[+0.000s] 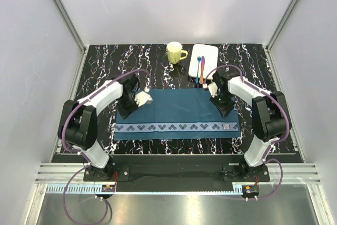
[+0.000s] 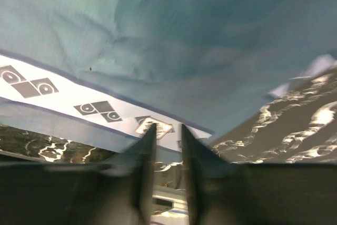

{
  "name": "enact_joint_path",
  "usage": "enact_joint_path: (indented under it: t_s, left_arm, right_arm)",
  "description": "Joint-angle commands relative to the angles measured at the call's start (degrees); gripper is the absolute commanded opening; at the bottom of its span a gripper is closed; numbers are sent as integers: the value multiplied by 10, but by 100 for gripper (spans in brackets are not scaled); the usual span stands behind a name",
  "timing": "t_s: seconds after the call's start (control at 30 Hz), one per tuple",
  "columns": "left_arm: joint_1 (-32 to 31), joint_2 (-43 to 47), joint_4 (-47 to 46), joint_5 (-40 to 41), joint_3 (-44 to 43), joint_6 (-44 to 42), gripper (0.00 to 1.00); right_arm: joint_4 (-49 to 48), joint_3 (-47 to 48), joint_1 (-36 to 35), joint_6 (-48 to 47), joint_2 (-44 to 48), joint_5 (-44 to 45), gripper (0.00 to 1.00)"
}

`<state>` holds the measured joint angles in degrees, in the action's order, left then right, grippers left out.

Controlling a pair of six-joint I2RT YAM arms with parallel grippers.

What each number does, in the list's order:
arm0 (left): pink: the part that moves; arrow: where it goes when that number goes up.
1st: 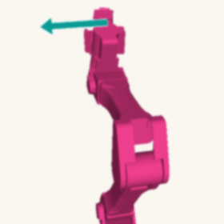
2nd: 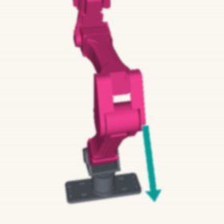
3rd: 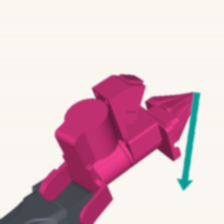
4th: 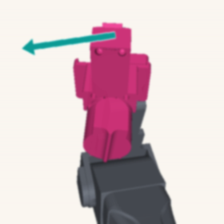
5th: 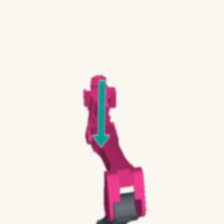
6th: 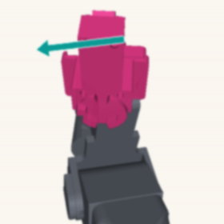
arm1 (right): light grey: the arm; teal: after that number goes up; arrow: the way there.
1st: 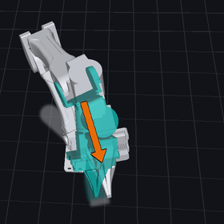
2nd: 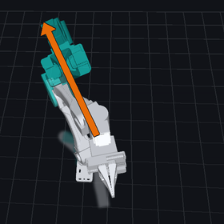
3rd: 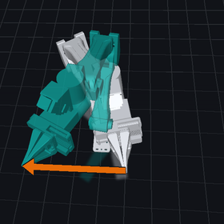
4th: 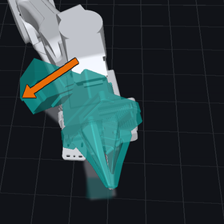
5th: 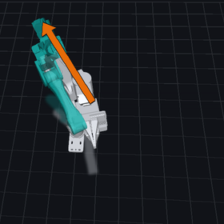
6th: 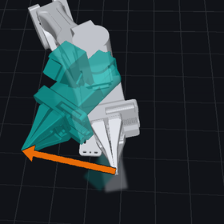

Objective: Set the dinner table for one person
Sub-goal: Move the napkin to the center of the board, then pick up the plate at the center of the board.

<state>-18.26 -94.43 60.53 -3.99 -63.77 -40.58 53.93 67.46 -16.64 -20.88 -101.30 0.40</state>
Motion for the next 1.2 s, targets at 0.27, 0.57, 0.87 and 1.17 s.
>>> enact_joint_path:
  t_s: [0.27,0.57,0.87,1.17]
  left_arm:
    - [1,-60,13,15,-194,32,36]
    - [1,-138,-35,38,-285,80,76]
    - [17,-162,-107,84,-334,154,99]
    - [22,-181,-111,112,-373,146,99]
  right_arm:
    - [-25,207,55,23,-44,114,55]
    - [28,475,130,3,-203,110,58]
    - [132,793,135,69,-369,-46,70]
    - [134,839,135,70,-444,-123,60]
